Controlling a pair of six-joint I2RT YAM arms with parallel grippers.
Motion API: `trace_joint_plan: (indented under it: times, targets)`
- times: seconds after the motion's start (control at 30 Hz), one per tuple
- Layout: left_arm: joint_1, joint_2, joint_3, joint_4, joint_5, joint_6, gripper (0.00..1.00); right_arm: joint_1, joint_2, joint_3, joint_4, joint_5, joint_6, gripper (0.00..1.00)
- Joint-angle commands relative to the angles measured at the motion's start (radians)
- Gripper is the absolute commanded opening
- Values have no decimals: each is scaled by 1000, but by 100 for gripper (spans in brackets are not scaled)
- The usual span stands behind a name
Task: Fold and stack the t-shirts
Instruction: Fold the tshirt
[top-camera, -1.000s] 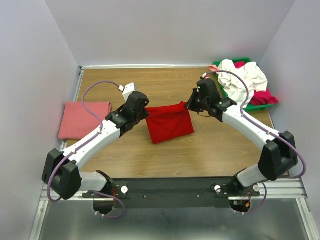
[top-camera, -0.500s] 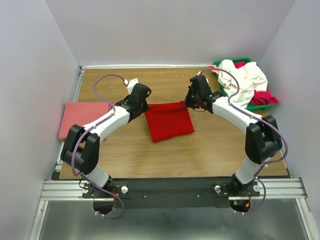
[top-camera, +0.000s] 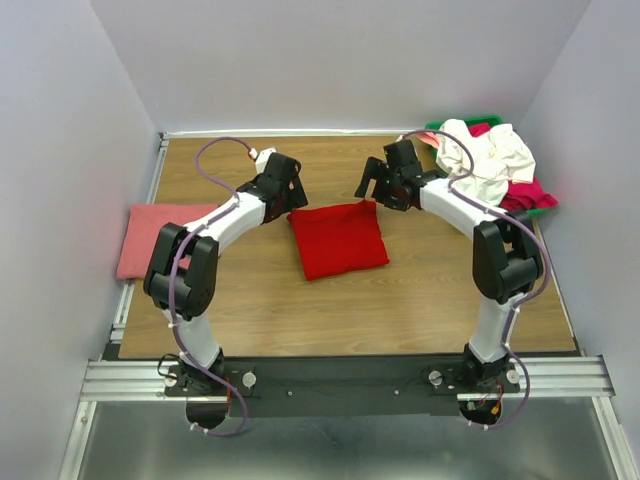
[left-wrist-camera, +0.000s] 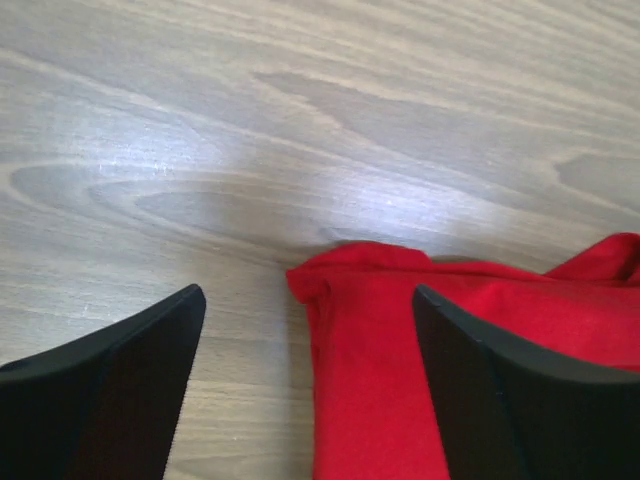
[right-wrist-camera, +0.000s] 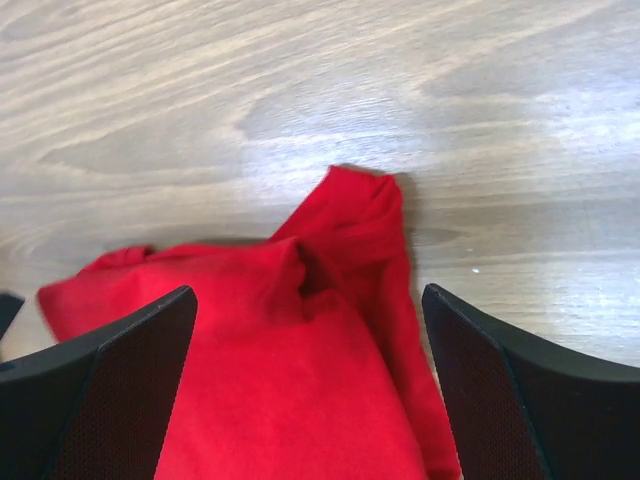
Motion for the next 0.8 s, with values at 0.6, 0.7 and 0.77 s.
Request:
trace_joint_plan:
  times: [0.6, 0.7, 0.77]
  targets:
    - [-58, -173, -150, 176, 256, 64, 95, 3, -78, -185, 270, -512, -10, 100]
    - [-57, -97, -94, 160, 253, 88, 95, -3, 24, -99, 272, -492, -11, 100]
    - [-58, -31, -52, 147, 253, 99, 95, -13, 80, -31, 273, -526, 6, 100]
